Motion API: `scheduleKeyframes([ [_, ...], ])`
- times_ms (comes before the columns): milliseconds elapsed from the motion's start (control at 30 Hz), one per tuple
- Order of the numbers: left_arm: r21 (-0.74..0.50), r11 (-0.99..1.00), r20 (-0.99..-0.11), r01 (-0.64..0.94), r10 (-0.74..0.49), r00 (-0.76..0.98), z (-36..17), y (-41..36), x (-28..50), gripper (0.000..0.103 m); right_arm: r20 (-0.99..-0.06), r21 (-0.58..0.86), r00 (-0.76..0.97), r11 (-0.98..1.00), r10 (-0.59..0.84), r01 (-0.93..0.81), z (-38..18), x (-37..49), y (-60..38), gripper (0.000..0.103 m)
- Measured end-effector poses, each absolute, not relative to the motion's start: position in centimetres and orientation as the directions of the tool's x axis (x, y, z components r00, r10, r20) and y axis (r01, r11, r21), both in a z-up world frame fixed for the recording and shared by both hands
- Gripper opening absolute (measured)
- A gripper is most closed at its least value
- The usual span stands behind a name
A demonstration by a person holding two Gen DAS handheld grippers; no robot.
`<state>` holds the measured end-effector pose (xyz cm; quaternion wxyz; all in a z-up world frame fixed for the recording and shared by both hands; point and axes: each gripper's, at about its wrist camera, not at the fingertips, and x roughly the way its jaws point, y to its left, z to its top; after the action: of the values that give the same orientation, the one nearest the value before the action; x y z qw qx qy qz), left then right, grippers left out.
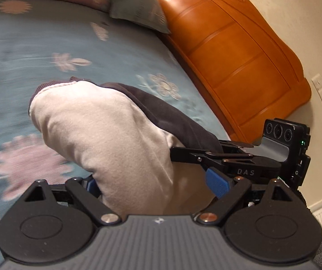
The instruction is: Fold clothes
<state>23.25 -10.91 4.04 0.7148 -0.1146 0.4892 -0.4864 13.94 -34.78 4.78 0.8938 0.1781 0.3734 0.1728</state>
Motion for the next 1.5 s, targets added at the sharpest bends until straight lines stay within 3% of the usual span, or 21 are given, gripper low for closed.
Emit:
scheduleKeyframes([
  [400,-0.707,0.287,-0.533,0.646,-0.817,-0.22,1.7,-33.0,23.6,0.091,-0.673,0.296,0.719,0.954,0.176,0.043,5.4,10.2,-54.5,0.035],
  [700,-0.742,0.195,-0.49,0.642,-0.811,-0.32,-0.5,-45.9,23.4,0.091,-0.735,0.182,0.678,0.969,0.021,0.167,4.4,9.7,-65.8,0.035],
  [933,-0.767,0.142,-0.464,0.626,-0.797,-0.388,-2.2,-52.9,22.6,0.091,-0.799,0.14,0.601,0.965,-0.022,0.222,2.5,10.7,-72.1,0.037],
  [1133,-0.803,0.164,-0.462,0.573,-0.779,-0.425,-6.0,-54.2,21.7,0.091,-0.852,0.195,0.523,0.937,0.016,0.289,-2.3,10.8,-75.6,0.039],
  [1233,-0.831,0.191,-0.449,0.523,-0.785,-0.426,-8.1,-53.2,21.9,0.091,-0.863,0.21,0.504,0.928,0.027,0.309,-4.5,10.4,-76.0,0.05],
  [1300,-0.854,0.209,-0.43,0.476,-0.8,-0.419,-9.1,-52.0,22.5,0.092,-0.859,0.211,0.512,0.925,0.02,0.316,-4.8,9.9,-75.9,0.064],
  [1500,-0.924,0.238,-0.331,0.299,-0.89,-0.314,-11.8,-47.5,25.1,0.094,-0.842,0.097,0.529,0.934,-0.108,0.345,-2.6,6.9,-75.3,0.082],
])
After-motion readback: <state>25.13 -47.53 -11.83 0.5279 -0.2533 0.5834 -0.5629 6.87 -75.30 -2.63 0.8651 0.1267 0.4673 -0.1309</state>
